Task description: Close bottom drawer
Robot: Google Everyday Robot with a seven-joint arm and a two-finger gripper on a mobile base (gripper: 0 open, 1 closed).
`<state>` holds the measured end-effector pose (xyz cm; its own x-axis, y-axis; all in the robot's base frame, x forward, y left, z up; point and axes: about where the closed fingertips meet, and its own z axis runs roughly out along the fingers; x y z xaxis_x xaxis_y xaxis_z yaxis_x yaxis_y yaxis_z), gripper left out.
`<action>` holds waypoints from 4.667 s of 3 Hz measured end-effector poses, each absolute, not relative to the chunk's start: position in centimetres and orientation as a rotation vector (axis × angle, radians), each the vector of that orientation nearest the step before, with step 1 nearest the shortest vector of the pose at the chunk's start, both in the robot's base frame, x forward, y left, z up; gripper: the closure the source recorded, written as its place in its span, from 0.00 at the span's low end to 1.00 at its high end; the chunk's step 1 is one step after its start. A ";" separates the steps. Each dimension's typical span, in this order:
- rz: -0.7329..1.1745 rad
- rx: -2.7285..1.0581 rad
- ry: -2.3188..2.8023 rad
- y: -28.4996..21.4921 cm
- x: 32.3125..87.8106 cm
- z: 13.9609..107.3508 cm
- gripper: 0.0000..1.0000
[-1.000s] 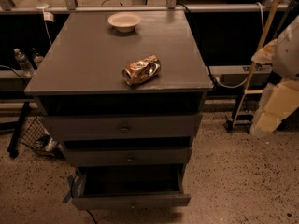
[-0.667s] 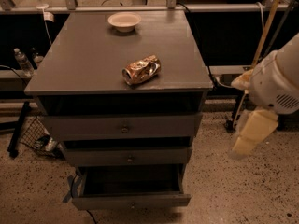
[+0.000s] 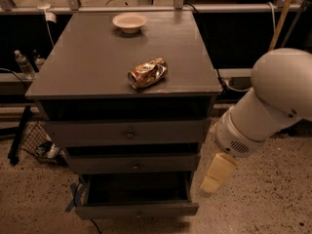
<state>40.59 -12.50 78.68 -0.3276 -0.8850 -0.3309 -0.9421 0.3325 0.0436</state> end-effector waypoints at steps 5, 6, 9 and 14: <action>0.613 -1.277 2.627 -12.3 40.2 56.9 0.00; 0.687 -1.210 2.569 -11.0 41.5 51.3 0.00; 0.803 -1.266 2.478 -9.3 42.0 44.8 0.00; 0.819 -1.147 2.649 -11.0 42.6 26.1 0.00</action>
Offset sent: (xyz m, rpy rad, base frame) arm -0.0012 0.0110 -0.0366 0.0067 0.0630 -0.0336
